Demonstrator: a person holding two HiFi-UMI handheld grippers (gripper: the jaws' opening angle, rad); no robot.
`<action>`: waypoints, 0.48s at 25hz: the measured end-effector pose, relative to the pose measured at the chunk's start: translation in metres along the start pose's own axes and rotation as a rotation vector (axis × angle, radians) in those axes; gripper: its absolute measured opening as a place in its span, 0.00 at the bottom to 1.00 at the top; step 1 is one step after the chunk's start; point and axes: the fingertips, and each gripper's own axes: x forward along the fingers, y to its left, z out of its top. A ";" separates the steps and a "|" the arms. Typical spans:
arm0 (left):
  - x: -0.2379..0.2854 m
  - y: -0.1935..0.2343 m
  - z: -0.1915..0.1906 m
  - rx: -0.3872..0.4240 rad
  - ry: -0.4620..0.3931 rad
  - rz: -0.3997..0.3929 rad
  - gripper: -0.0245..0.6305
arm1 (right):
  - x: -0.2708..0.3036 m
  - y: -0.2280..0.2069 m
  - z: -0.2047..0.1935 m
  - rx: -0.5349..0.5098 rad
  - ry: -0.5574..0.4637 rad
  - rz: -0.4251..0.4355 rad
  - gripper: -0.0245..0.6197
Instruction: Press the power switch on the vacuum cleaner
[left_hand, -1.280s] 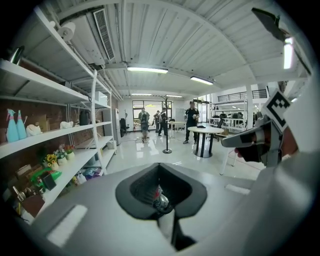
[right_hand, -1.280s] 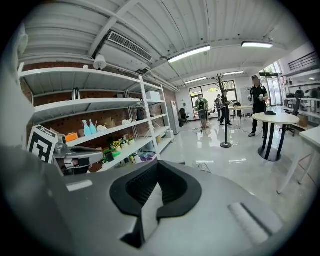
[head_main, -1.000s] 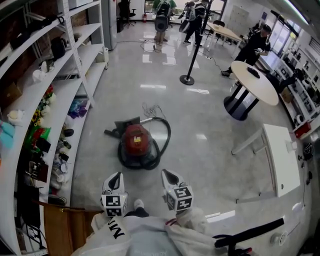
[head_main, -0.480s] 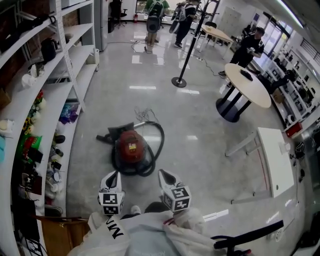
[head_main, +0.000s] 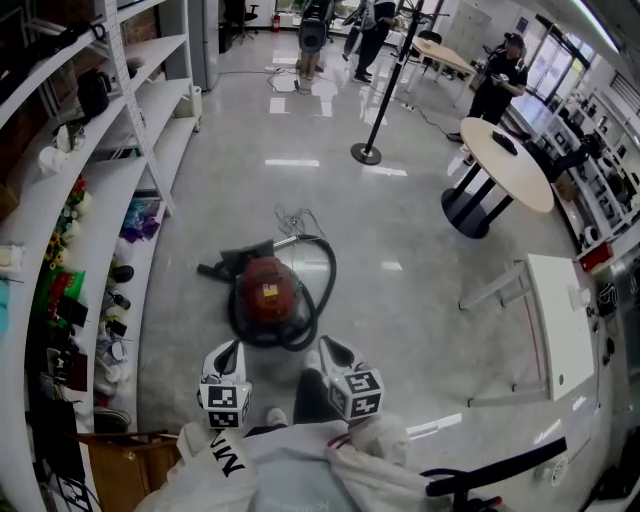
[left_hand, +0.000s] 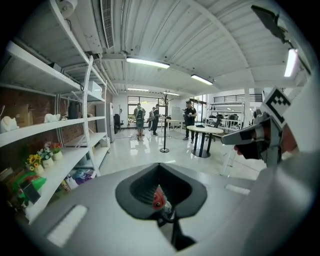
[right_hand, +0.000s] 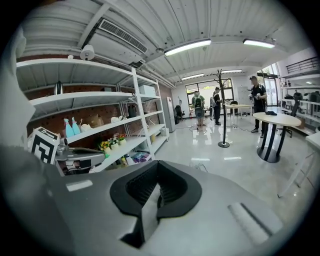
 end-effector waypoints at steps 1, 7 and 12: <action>0.002 0.003 0.000 -0.001 0.004 0.007 0.04 | 0.005 -0.001 0.001 0.001 0.000 0.006 0.04; 0.024 0.017 0.005 0.000 0.023 0.041 0.04 | 0.035 -0.014 0.016 0.003 0.000 0.033 0.04; 0.051 0.020 0.022 0.013 0.020 0.047 0.04 | 0.057 -0.036 0.036 0.007 -0.007 0.035 0.04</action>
